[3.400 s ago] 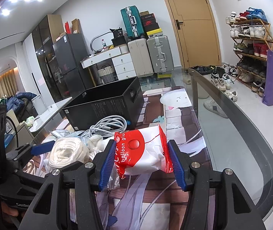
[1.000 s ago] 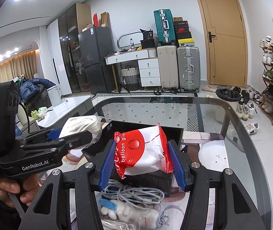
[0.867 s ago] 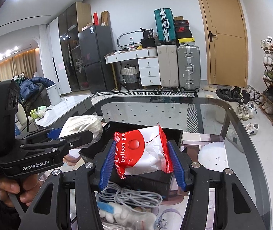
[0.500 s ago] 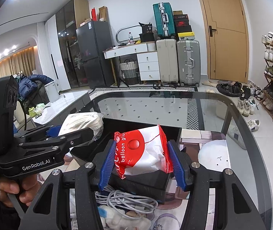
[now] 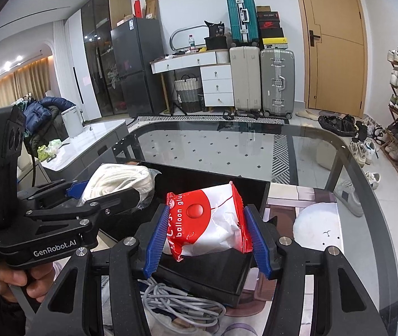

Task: Organize soft objects
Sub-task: 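Carry the packet and rope bag over the black box with both tools, then release the packet and rope bag into the black box with both grippers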

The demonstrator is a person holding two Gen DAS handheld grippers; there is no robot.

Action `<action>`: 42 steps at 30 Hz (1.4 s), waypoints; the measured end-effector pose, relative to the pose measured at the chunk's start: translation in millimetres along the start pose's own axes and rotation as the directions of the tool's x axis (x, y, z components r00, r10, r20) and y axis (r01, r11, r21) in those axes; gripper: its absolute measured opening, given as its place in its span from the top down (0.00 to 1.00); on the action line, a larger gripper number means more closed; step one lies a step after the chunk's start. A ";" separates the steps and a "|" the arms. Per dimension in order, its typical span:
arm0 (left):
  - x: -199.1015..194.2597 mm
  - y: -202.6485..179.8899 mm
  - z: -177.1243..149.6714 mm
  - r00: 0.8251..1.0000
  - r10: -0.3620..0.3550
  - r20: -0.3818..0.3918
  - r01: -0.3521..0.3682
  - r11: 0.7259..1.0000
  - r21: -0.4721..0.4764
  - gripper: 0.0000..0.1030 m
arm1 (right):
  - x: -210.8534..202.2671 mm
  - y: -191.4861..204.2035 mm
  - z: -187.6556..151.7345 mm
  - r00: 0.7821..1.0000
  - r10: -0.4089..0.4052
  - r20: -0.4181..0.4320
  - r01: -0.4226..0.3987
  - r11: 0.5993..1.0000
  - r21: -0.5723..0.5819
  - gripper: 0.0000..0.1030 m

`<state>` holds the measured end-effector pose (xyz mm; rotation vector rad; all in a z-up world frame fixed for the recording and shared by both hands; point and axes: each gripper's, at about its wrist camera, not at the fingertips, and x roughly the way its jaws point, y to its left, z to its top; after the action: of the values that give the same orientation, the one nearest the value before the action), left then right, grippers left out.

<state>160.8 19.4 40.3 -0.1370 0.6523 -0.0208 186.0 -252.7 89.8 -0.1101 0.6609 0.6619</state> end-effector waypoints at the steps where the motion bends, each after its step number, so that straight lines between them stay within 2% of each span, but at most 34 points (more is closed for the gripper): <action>1: 0.1 1.1 -0.6 1.000 -0.003 -0.001 0.003 1.000 -0.002 0.46 | 1.8 0.5 -0.5 1.000 -0.001 -0.003 0.001 1.000 -0.003 0.47; 9: -2.0 -8.1 1.6 1.000 0.003 0.004 -0.004 0.999 0.044 0.46 | 10.5 -0.1 -1.6 1.000 -0.016 -0.014 0.016 1.000 -0.017 0.47; 11: -3.0 -11.1 2.7 1.000 -0.025 0.005 0.025 0.998 0.052 0.46 | 11.3 -0.6 -2.2 1.000 -0.022 -0.015 0.022 1.000 -0.020 0.47; 14: -1.3 -15.5 2.9 1.000 -0.028 0.006 0.028 0.997 0.065 0.46 | 10.3 -1.9 -2.8 1.000 -0.020 -0.010 0.020 1.000 -0.021 0.44; 16: 2.7 -15.5 3.5 0.999 -0.032 -0.009 0.033 0.997 0.063 0.46 | 8.3 -2.0 -2.3 1.000 -0.024 -0.006 0.023 1.000 -0.017 0.41; 20: 4.6 -15.3 5.4 0.999 -0.038 -0.017 0.039 0.997 0.067 0.43 | -0.8 -3.5 -2.3 0.998 -0.060 0.019 0.061 0.998 -0.014 0.19; 22: 3.8 -15.0 5.7 0.999 -0.041 -0.024 0.043 0.997 0.069 0.36 | -8.3 -7.5 -2.5 0.998 -0.064 0.030 0.064 0.998 0.006 0.16; 23: 2.3 -15.4 5.3 0.999 -0.043 -0.026 0.045 0.996 0.073 0.32 | -11.5 -9.3 -2.9 0.997 -0.069 0.030 0.068 0.998 0.017 0.12; 24: -0.4 -14.5 5.0 0.999 -0.046 -0.020 0.048 0.996 0.074 0.21 | -14.9 -11.6 -3.4 0.997 -0.071 0.025 0.070 0.997 0.033 0.03; 25: -4.4 -14.6 4.7 0.999 -0.044 -0.007 0.044 0.996 0.072 0.10 | -20.0 -14.3 -4.7 0.998 -0.063 0.028 0.062 0.996 0.057 0.01; 27: -14.7 -12.7 4.2 0.999 -0.031 0.023 0.029 0.998 0.061 0.00 | -30.4 -18.6 -8.7 0.998 -0.047 0.032 0.044 0.994 0.103 0.01; 31: -28.0 -6.5 -0.2 0.997 -0.069 0.022 0.068 0.997 0.039 0.00 | -45.8 -18.6 -19.7 0.998 -0.058 0.034 0.053 0.990 0.133 0.01; 42: -65.9 4.1 -31.2 1.000 -0.010 0.027 0.009 1.000 0.010 0.00 | -73.5 4.9 -58.7 1.000 -0.026 0.006 0.025 0.990 0.136 0.01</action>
<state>89.4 23.8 55.0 -0.1302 0.6240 -0.0314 108.1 -305.6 88.0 0.0101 0.6937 0.5909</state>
